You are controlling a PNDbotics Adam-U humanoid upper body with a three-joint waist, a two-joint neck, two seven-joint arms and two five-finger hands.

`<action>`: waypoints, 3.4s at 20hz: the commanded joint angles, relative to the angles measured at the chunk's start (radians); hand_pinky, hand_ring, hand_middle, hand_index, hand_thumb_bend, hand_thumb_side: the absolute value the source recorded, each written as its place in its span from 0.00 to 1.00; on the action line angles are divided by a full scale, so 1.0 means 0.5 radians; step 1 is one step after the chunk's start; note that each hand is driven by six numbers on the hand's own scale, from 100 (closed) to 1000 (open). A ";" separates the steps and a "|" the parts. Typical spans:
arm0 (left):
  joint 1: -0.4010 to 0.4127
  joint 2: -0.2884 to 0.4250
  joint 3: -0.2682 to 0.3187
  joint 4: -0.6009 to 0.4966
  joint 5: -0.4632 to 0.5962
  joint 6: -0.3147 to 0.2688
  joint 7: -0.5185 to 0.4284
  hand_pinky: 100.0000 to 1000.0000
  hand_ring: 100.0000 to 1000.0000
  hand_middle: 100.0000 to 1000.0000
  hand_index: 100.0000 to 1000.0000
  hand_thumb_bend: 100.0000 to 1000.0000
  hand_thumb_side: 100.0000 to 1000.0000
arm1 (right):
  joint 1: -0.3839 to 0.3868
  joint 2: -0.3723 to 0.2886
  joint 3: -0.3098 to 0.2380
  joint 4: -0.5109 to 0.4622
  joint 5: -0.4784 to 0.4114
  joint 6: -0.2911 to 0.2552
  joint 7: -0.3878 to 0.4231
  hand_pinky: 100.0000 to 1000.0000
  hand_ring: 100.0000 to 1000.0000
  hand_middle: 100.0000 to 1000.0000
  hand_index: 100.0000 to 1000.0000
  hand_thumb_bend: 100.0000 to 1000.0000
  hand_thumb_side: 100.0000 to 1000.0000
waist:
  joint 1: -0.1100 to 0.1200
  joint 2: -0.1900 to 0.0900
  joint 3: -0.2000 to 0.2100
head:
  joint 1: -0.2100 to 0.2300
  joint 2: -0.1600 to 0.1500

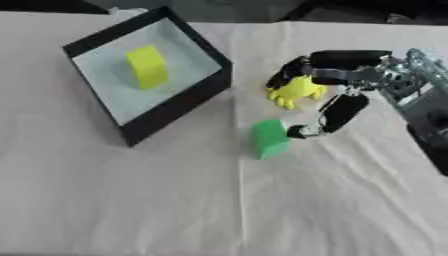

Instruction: Pick up objects on the table and place them in the box.

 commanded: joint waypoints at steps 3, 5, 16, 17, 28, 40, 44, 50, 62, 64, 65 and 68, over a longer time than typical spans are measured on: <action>-0.008 0.011 0.036 -0.032 0.001 -0.009 0.015 0.80 0.62 0.71 0.79 0.11 0.65 | -0.032 -0.009 0.022 0.045 0.063 -0.041 0.029 0.90 0.85 0.78 0.89 0.39 0.31 | 0.006 -0.019 0.004 | -0.001 -0.003; -0.006 0.005 0.037 -0.032 0.003 -0.008 0.017 0.80 0.62 0.71 0.79 0.11 0.66 | -0.039 0.003 0.039 0.060 0.079 -0.059 0.037 0.90 0.85 0.77 0.89 0.39 0.32 | 0.006 -0.017 0.005 | -0.003 -0.003; 0.011 -0.027 0.048 -0.026 0.007 -0.008 0.027 0.80 0.62 0.70 0.79 0.06 0.69 | -0.076 0.084 0.103 0.188 0.245 -0.106 0.033 0.90 0.84 0.78 0.89 0.39 0.35 | 0.014 -0.001 0.016 | -0.016 -0.003; 0.012 -0.031 0.050 -0.025 0.007 -0.007 0.028 0.80 0.62 0.70 0.79 0.06 0.69 | -0.078 0.092 0.105 0.200 0.263 -0.108 0.024 0.90 0.84 0.78 0.89 0.39 0.35 | 0.014 0.001 0.016 | -0.017 -0.003; 0.016 -0.053 0.061 -0.031 0.012 -0.014 0.033 0.80 0.62 0.70 0.79 0.05 0.71 | -0.083 0.136 0.130 0.282 0.421 -0.155 -0.010 0.90 0.84 0.78 0.89 0.39 0.35 | 0.019 0.019 0.023 | -0.021 -0.003; 0.015 -0.072 0.071 -0.033 0.019 -0.020 0.033 0.81 0.62 0.70 0.79 0.04 0.72 | -0.078 0.168 0.135 0.326 0.455 -0.123 -0.105 0.86 0.76 0.57 0.73 0.36 0.19 | 0.021 0.026 0.031 | -0.024 -0.003; 0.017 -0.076 0.071 -0.032 0.018 -0.019 0.028 0.81 0.62 0.70 0.78 0.03 0.72 | -0.073 0.167 0.139 0.306 0.407 -0.051 -0.182 0.83 0.70 0.47 0.63 0.37 0.20 | 0.020 0.025 0.031 | -0.024 -0.003; 0.022 -0.076 0.076 -0.028 0.019 -0.021 0.025 0.81 0.62 0.70 0.78 0.03 0.72 | -0.045 0.127 0.115 0.189 0.277 0.034 -0.220 0.81 0.65 0.42 0.56 0.38 0.19 | 0.010 0.015 0.024 | -0.022 -0.003; 0.058 -0.062 0.097 -0.041 -0.007 -0.041 0.058 0.81 0.62 0.70 0.78 0.03 0.72 | -0.307 0.026 0.001 -0.139 -0.057 0.147 -0.137 0.79 0.60 0.39 0.53 0.35 0.21 | 0.000 -0.027 0.008 | -0.009 -0.003; 0.063 -0.061 0.096 -0.041 -0.007 -0.041 0.060 0.81 0.62 0.70 0.78 0.03 0.72 | -0.390 0.022 0.000 -0.175 -0.119 0.196 -0.110 0.79 0.60 0.39 0.53 0.36 0.21 | -0.002 -0.033 0.006 | -0.014 -0.003; 0.066 -0.062 0.094 -0.040 -0.006 -0.041 0.059 0.81 0.62 0.70 0.78 0.03 0.72 | -0.439 0.027 0.000 -0.189 -0.148 0.216 -0.090 0.79 0.60 0.39 0.53 0.35 0.21 | -0.002 -0.036 0.006 | -0.017 -0.003; 0.070 -0.065 0.091 -0.036 -0.004 -0.039 0.053 0.81 0.62 0.70 0.78 0.03 0.72 | -0.606 0.085 -0.003 -0.166 -0.204 0.261 -0.028 0.79 0.60 0.40 0.53 0.35 0.20 | -0.001 -0.042 0.005 | -0.025 -0.003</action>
